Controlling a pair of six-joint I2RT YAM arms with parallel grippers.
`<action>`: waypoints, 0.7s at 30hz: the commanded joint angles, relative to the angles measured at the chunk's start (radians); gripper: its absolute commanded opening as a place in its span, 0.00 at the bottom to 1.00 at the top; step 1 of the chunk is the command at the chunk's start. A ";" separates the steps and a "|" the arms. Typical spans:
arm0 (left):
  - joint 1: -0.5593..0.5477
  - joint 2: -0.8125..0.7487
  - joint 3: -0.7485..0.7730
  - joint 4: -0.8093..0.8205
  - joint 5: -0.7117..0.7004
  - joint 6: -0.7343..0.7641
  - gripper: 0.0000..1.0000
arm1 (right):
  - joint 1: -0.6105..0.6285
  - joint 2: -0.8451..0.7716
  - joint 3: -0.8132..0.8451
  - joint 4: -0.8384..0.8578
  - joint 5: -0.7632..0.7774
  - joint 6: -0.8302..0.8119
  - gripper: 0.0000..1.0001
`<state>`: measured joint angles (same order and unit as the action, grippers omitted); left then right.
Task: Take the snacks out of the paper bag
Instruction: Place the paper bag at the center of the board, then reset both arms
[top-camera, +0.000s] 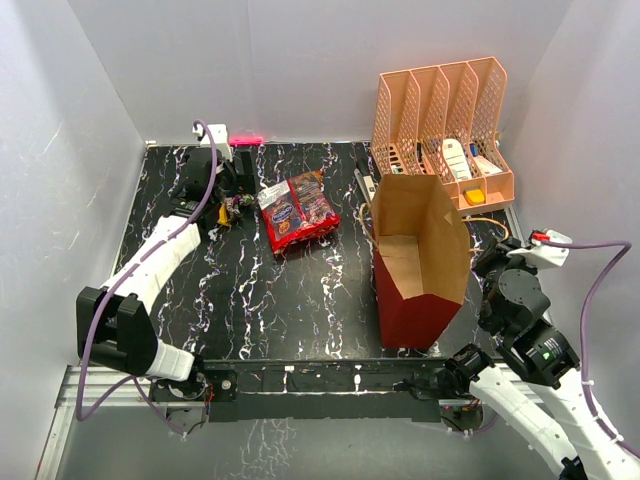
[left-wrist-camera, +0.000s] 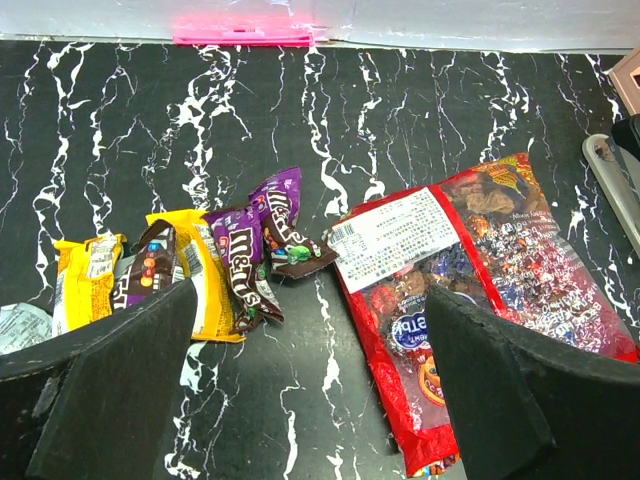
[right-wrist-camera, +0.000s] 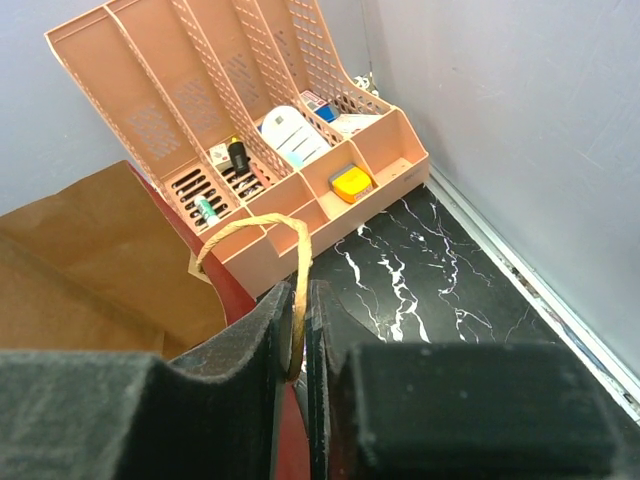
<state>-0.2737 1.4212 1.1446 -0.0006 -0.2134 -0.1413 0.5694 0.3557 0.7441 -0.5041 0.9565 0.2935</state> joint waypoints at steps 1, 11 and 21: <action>-0.021 -0.075 -0.018 0.032 -0.034 -0.018 0.98 | 0.004 0.004 0.057 0.000 -0.052 -0.003 0.18; -0.023 -0.204 0.107 -0.183 0.149 -0.123 0.98 | 0.004 0.001 0.239 -0.081 -0.308 0.003 0.98; -0.022 -0.409 0.348 -0.346 0.349 -0.210 0.98 | 0.004 0.234 0.702 -0.152 -0.491 -0.115 0.98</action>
<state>-0.2920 1.0981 1.3540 -0.2867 0.0330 -0.3233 0.5694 0.5194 1.2823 -0.6632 0.5865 0.2714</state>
